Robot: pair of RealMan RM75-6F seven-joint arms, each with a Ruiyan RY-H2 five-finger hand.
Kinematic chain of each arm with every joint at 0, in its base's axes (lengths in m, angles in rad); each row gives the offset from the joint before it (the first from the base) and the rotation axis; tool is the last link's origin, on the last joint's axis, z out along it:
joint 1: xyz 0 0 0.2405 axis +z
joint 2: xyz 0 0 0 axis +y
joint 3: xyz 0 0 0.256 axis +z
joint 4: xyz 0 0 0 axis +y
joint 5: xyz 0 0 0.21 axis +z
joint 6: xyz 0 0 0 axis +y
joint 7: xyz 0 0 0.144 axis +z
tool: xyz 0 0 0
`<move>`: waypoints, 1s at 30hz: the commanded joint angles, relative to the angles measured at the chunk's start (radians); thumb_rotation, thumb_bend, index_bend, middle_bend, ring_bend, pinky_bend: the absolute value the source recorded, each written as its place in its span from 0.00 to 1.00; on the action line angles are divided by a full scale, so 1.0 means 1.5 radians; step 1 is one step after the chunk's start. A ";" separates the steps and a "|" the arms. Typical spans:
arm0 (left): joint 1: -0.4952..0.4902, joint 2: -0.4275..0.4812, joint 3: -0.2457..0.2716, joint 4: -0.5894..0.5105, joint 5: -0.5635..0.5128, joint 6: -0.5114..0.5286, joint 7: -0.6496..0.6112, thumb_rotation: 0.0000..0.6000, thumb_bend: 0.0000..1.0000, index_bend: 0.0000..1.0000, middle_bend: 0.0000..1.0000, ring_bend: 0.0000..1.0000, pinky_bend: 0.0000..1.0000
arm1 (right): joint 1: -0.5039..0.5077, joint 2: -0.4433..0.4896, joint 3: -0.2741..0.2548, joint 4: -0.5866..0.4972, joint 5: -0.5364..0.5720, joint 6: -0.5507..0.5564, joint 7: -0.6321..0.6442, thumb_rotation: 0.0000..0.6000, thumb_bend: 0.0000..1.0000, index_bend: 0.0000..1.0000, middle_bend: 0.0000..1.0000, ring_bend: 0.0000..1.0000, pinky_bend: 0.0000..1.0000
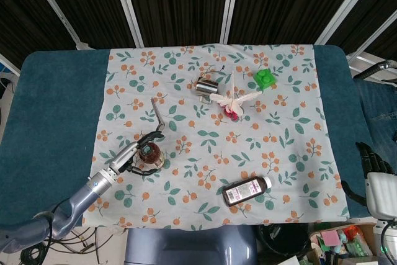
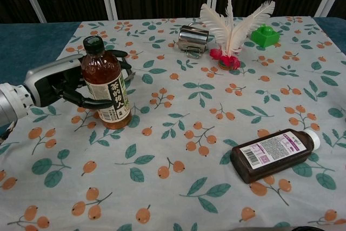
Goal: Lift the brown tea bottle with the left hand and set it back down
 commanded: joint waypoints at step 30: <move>0.002 0.010 -0.002 -0.015 -0.001 0.003 0.007 1.00 0.22 0.08 0.12 0.04 0.10 | 0.000 -0.001 0.001 0.000 0.001 -0.001 0.000 1.00 0.17 0.07 0.08 0.18 0.26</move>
